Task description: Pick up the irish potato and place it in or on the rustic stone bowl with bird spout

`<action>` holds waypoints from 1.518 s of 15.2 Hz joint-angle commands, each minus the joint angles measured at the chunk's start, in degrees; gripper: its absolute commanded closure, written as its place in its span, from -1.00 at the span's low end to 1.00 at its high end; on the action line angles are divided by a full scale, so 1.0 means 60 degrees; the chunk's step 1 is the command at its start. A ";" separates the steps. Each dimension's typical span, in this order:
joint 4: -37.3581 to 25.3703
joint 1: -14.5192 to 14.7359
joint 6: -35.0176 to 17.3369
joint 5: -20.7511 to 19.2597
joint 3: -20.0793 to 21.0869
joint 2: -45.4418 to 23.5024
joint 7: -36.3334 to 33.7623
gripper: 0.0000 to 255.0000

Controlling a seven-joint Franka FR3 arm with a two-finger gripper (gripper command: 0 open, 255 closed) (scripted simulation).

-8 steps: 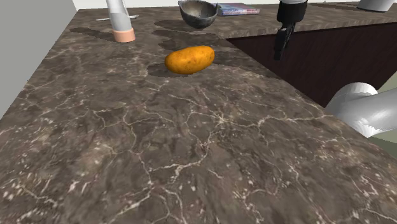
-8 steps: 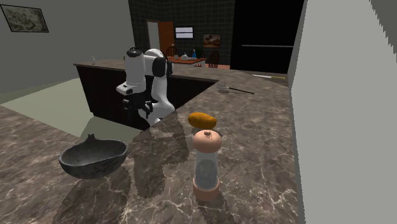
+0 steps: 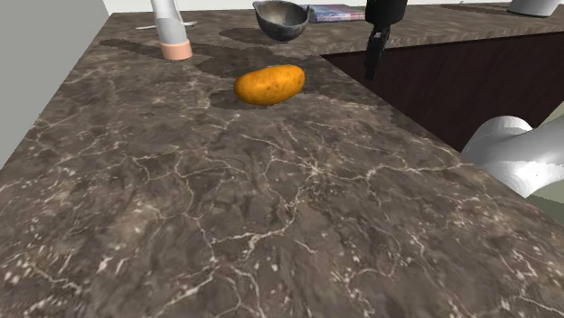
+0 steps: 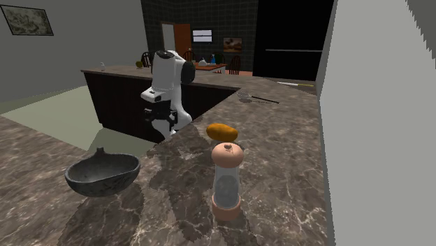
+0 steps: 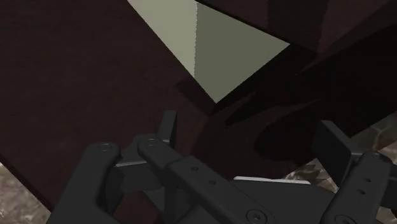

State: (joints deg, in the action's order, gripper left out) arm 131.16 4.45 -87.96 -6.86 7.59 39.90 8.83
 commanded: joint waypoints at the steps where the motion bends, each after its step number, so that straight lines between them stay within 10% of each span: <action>1: -0.0463 0.0193 -0.0077 -0.0034 0.0356 -0.0430 0.0011 -1.00; 23: -0.5655 0.1826 0.0112 -0.2614 0.4646 -0.5356 -0.0373 -1.00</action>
State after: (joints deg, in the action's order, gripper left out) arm 98.47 14.70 -87.72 -21.36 34.06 9.05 7.02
